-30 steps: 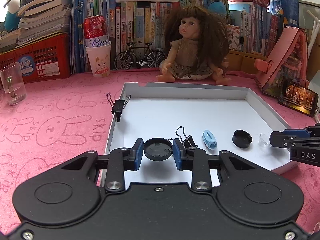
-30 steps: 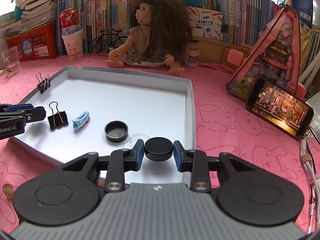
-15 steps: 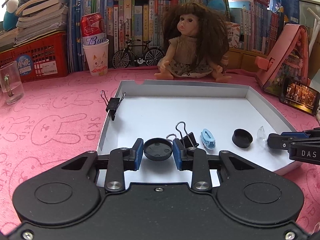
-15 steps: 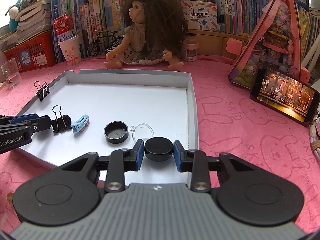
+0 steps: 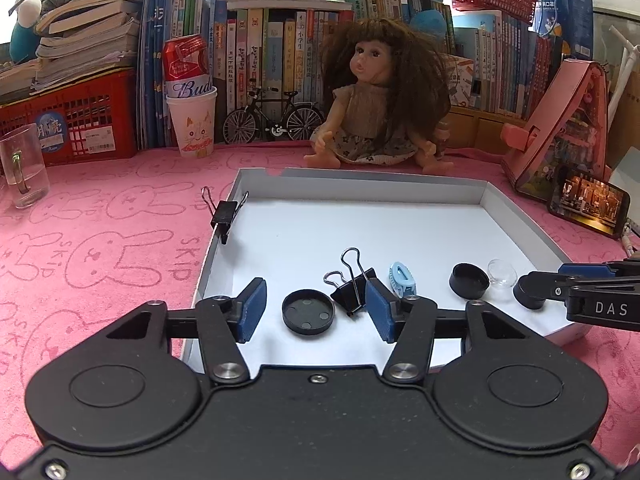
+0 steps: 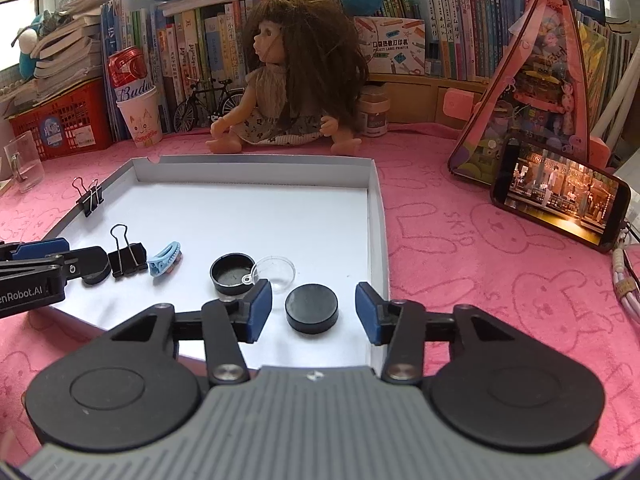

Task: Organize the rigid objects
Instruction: 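Open the left tool to drop the cap while the right tool releases the puck in the tray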

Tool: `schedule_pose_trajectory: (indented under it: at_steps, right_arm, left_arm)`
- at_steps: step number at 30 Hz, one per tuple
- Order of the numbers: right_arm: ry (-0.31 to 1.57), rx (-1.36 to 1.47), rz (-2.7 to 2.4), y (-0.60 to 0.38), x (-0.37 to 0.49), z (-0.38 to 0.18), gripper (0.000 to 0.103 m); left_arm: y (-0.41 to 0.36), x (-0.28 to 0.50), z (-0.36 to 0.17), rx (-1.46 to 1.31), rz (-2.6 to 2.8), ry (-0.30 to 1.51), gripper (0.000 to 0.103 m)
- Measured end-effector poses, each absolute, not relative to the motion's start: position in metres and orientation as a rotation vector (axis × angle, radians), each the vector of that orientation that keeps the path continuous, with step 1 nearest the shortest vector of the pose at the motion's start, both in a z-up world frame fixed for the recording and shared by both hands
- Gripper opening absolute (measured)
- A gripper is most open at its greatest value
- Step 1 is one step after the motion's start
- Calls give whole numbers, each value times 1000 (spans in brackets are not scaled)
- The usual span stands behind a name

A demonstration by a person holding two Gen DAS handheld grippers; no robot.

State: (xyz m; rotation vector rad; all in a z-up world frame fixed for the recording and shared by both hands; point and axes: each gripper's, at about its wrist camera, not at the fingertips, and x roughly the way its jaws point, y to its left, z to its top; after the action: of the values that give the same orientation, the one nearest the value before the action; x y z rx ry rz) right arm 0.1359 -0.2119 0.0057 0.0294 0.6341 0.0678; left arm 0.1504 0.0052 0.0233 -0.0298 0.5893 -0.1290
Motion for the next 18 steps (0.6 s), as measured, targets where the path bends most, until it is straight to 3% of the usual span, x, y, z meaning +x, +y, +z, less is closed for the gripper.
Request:
schedule_pose_trajectory:
  at_steps: [8,18]
  right_arm:
    - [593,24,81,-211,120,13,73]
    - [561,35,103,-207,104,20,83]
  left_arm:
    - [4,121,35,-28,-184,537,70]
    - [-1,97,43,-32,-236,527,76]
